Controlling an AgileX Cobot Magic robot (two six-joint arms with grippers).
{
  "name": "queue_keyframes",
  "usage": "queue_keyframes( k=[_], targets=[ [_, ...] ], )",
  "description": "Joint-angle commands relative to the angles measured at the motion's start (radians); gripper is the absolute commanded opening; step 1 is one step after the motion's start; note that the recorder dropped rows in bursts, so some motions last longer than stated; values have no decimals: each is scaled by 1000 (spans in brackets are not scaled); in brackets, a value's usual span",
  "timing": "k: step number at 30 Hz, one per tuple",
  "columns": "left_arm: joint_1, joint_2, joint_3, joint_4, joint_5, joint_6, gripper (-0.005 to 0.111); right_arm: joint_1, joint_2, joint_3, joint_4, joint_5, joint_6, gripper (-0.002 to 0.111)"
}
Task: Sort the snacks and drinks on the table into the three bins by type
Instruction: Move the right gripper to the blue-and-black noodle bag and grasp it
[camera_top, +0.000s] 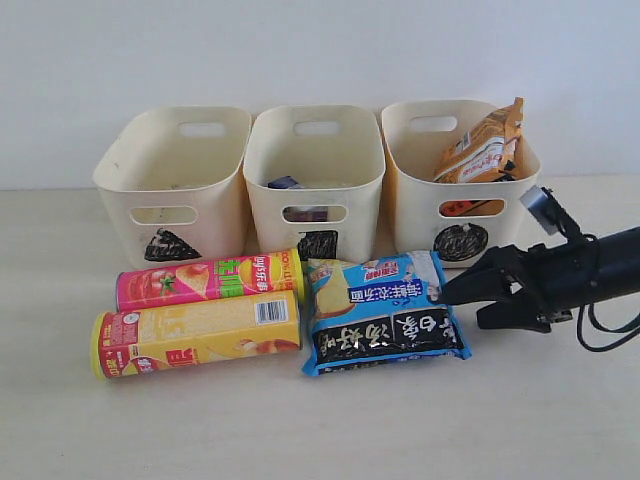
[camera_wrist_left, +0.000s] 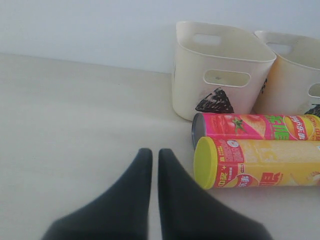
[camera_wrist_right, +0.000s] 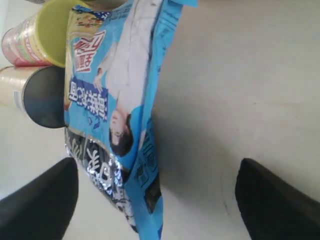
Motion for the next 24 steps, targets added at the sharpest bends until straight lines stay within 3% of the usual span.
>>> queue_keyframes(
  k=[1, 12, 20, 24],
  targets=[
    [4, -2, 4, 1, 0, 6, 4, 30, 5, -6, 13, -38, -37, 77],
    [4, -2, 4, 1, 0, 6, 4, 152, 85, -99, 26, -39, -31, 77],
    [4, -2, 4, 1, 0, 6, 4, 181, 109, -122, 34, -91, -32, 77],
    [4, -2, 4, 1, 0, 6, 4, 181, 113, -122, 32, -93, -36, 62]
  ],
)
